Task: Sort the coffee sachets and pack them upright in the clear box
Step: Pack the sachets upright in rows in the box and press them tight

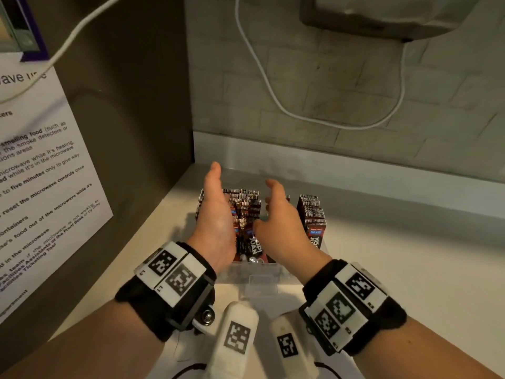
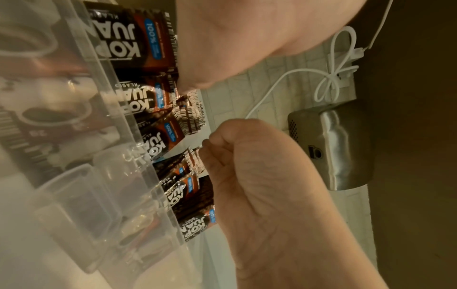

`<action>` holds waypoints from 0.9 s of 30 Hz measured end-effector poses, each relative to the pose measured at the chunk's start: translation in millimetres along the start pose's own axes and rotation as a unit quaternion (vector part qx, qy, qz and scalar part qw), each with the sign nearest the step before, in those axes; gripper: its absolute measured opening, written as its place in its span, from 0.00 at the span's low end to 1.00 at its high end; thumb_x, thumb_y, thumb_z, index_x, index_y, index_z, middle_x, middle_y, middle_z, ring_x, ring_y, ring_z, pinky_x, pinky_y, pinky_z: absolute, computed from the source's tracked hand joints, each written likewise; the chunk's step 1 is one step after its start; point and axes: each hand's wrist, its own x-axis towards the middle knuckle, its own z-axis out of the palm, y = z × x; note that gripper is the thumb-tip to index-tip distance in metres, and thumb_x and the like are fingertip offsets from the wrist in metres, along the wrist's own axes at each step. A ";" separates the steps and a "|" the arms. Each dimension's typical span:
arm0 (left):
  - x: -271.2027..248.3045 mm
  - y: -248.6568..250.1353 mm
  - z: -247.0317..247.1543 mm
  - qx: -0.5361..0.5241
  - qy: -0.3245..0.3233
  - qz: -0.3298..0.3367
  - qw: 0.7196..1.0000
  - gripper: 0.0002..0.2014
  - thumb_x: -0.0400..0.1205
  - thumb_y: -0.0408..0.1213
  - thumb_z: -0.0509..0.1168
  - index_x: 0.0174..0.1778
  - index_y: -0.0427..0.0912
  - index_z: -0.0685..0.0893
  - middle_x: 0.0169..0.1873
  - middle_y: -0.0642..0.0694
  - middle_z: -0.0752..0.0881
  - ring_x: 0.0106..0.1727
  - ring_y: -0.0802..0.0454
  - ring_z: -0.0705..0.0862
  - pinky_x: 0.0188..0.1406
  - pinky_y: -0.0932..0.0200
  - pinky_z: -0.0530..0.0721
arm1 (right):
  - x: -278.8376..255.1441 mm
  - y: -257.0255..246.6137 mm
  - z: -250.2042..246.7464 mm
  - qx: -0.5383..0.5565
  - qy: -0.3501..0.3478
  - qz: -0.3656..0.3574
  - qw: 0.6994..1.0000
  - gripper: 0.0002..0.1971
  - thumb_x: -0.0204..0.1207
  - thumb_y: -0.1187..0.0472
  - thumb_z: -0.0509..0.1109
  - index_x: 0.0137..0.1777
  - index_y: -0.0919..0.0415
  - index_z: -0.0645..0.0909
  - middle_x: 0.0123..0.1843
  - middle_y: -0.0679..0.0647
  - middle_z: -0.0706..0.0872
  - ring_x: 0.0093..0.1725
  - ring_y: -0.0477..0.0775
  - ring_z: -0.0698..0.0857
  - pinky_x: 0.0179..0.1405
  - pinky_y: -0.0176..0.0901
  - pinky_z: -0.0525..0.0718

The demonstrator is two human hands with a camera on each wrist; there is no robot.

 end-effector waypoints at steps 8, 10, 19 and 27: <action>-8.3 -2.0 -9.1 -0.016 0.001 -0.050 0.999 0.33 0.84 0.62 0.51 0.80 0.44 0.67 0.73 0.37 0.74 0.72 0.44 0.74 0.67 0.53 0.69 | 2.7 10.6 -37.0 -0.046 0.152 -0.015 0.987 0.27 0.69 0.77 0.61 0.68 0.61 0.76 0.55 0.58 0.85 0.57 0.58 0.83 0.53 0.44 0.80; -7.9 -8.2 -12.6 -0.021 0.002 -0.075 0.997 0.32 0.84 0.62 0.53 0.76 0.43 0.72 0.67 0.36 0.77 0.67 0.44 0.76 0.64 0.55 0.71 | 2.4 13.4 -41.3 -0.013 0.138 0.004 0.990 0.20 0.72 0.75 0.61 0.62 0.61 0.78 0.46 0.57 0.88 0.47 0.57 0.85 0.43 0.42 0.81; -13.6 -19.0 -16.6 -0.020 -0.017 -0.117 0.993 0.24 0.85 0.60 0.53 0.54 0.43 0.84 0.45 0.40 0.88 0.46 0.50 0.86 0.45 0.59 0.82 | -4.5 11.2 -2.1 -0.030 -0.064 0.056 0.996 0.18 0.78 0.71 0.62 0.67 0.61 0.70 0.42 0.50 0.77 0.37 0.52 0.81 0.26 0.35 0.75; -12.7 -14.2 -8.8 -0.006 -0.022 -0.126 0.992 0.23 0.84 0.59 0.56 0.52 0.43 0.86 0.51 0.43 0.91 0.46 0.51 0.88 0.41 0.59 0.85 | 2.5 12.7 12.4 -0.086 -0.074 0.061 0.992 0.20 0.74 0.73 0.64 0.64 0.64 0.65 0.52 0.63 0.84 0.45 0.60 0.83 0.34 0.42 0.74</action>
